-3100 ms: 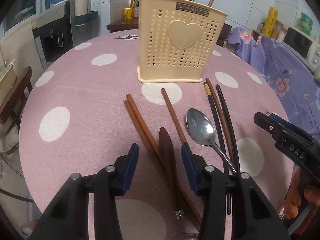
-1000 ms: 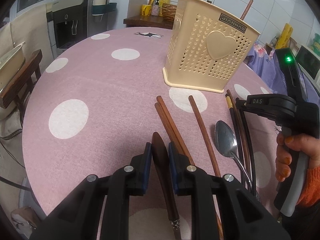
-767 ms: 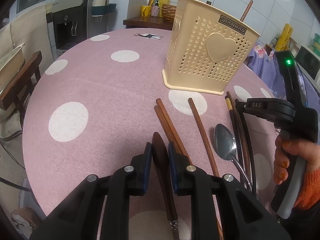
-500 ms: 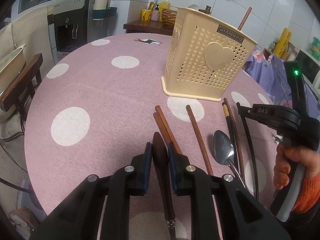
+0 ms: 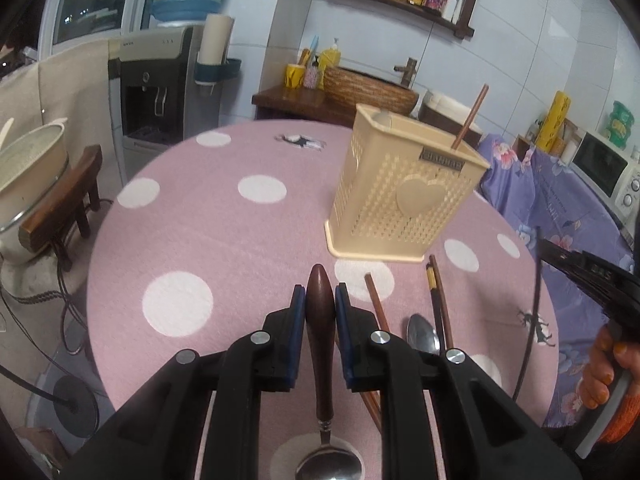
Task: Organize utensils
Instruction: 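Carry the wooden spoon and black chopstick over the cream holder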
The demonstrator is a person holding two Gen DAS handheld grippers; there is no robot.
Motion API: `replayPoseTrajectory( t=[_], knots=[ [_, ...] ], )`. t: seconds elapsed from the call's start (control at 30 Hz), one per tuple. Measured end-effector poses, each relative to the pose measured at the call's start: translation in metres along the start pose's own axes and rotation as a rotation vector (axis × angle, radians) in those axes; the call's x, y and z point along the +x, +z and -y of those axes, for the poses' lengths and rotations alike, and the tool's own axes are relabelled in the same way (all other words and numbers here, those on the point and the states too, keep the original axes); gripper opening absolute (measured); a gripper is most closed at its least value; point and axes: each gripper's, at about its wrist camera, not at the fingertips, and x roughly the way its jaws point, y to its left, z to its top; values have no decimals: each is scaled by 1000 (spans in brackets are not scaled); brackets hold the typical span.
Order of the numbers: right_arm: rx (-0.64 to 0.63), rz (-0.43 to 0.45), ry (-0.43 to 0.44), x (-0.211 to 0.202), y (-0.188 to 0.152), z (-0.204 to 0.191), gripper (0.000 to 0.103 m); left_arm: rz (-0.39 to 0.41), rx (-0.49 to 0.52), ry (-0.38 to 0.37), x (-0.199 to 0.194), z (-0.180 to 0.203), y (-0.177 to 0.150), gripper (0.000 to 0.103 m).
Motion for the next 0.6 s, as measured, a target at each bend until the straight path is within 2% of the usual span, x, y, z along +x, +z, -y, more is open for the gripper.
replayPoseTrajectory(
  t=[0.23,0.6],
  knots=[
    [-33,129,10,-52,13,8,8,74,-1,16,-14,-1,19,16],
    [-60,162,11,-66,16,7,8,102,5,25,-16,1,27,16]
  ],
)
